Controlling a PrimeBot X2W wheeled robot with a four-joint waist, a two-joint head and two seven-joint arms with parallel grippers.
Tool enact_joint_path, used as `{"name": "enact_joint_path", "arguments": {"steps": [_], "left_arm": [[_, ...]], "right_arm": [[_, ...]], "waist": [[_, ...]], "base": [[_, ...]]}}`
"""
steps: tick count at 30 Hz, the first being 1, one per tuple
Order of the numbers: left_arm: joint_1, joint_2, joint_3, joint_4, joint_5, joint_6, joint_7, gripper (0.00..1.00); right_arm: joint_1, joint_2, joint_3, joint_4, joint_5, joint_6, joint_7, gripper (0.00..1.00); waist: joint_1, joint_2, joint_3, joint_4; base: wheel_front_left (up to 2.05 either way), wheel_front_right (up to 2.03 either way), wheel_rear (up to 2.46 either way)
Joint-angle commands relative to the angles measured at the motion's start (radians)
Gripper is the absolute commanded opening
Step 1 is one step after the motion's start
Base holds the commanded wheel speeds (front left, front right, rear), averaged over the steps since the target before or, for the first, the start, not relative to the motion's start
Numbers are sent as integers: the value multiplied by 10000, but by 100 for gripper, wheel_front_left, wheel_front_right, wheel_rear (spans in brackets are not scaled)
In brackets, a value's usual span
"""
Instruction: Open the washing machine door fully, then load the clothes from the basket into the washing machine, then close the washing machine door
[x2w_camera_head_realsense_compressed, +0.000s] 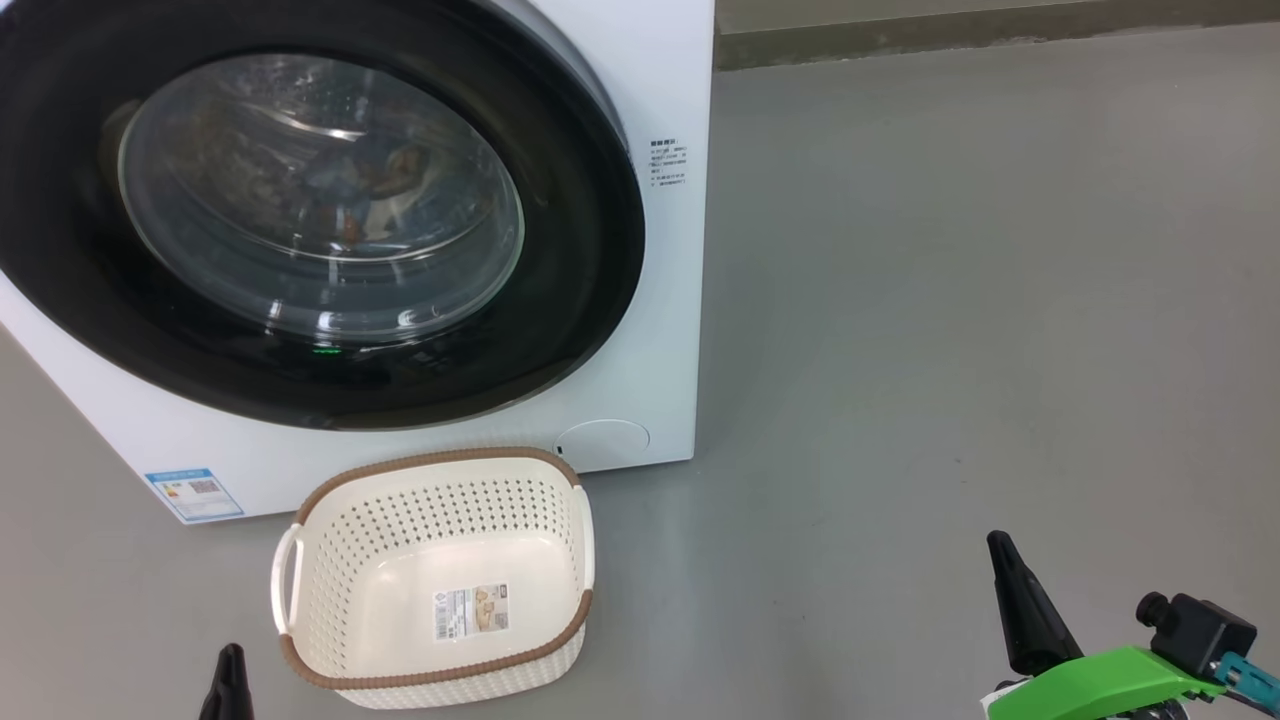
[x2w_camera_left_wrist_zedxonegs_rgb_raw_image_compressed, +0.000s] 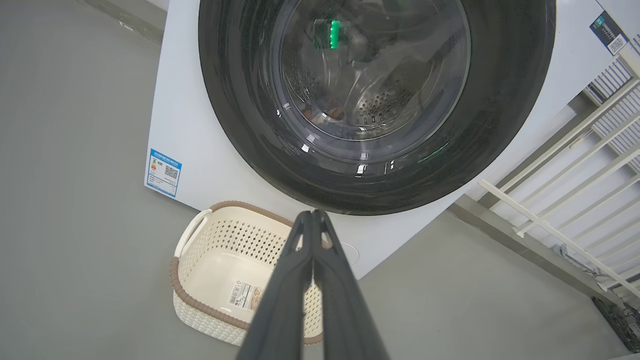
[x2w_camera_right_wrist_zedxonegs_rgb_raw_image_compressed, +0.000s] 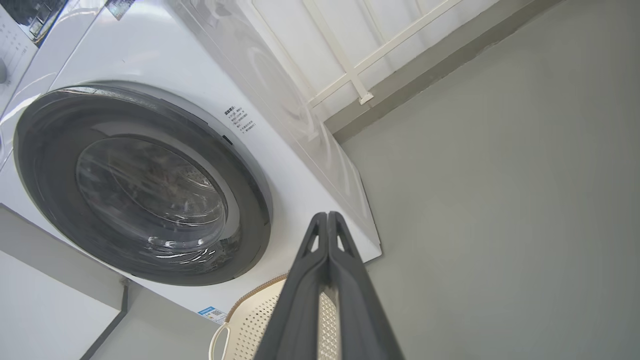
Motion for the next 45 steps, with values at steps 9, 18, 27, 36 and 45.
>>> {"name": "enact_joint_path", "arguments": {"steps": [9,18,27,36,45], "left_arm": [[-637,192,127,-75,-1254,-113,297,0],[-831,210,142,38,-2329,-134,557,0],[-1046,230,159,163,-3523,-158,845,0],[-1239,248,173,275,-4594,-180,1104,0],[-1411,263,187,374,-5546,-199,1334,0]], "right_arm": [[-486,-115,-57,-185,1233,-11,276,0],[-528,-122,-139,-156,2283,-13,535,0],[-576,-126,-234,-123,3446,-15,826,0],[-619,-127,-324,-93,4486,-17,1091,0],[-658,-127,-406,-67,5408,-19,1328,0]], "waist": [[-1,0,13,28],[-1,0,26,55],[-1,0,40,85],[-1,0,53,112],[-1,0,64,136]], "base": [[0,0,0],[0,0,0],[0,0,0],[0,0,0],[0,0,0]]}}
